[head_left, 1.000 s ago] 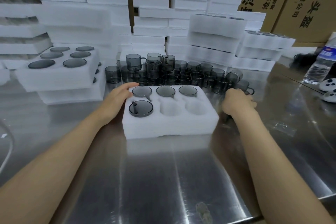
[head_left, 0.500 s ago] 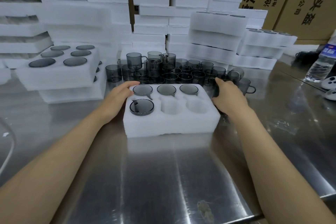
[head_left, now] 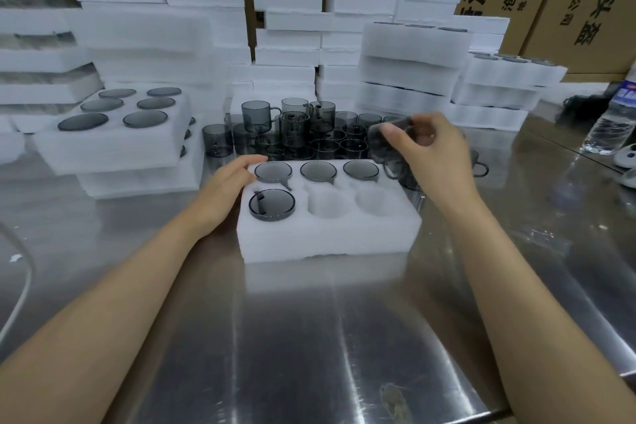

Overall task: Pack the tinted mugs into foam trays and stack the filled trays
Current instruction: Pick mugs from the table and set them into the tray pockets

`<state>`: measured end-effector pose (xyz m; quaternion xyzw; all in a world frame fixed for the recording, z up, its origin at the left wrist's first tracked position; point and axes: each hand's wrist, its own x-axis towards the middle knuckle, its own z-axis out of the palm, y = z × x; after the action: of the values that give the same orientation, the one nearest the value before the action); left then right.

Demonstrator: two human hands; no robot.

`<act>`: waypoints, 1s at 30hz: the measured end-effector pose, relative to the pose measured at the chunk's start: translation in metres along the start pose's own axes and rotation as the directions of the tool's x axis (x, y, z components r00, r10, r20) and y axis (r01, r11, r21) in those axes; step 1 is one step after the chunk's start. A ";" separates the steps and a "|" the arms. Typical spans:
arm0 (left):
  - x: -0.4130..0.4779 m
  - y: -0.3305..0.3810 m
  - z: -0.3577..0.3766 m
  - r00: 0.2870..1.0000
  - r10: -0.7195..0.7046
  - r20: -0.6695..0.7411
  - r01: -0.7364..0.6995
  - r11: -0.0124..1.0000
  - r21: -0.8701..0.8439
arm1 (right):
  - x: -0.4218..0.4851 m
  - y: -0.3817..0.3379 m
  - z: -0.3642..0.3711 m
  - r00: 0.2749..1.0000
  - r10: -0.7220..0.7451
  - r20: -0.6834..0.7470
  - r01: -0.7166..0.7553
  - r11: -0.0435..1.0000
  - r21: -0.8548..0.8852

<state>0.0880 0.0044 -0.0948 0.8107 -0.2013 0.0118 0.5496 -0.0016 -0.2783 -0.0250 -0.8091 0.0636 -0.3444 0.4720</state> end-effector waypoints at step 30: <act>0.004 -0.007 -0.003 1.000 -0.010 -0.013 0.010 0.999 0.039 | -0.029 -0.009 0.029 0.833 -0.320 0.451 0.200 0.935 0.293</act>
<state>0.0944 0.0078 -0.0987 0.8222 -0.1935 0.0179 0.5350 -0.0079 -0.2403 -0.0415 -0.8094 -0.2107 -0.1935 0.5129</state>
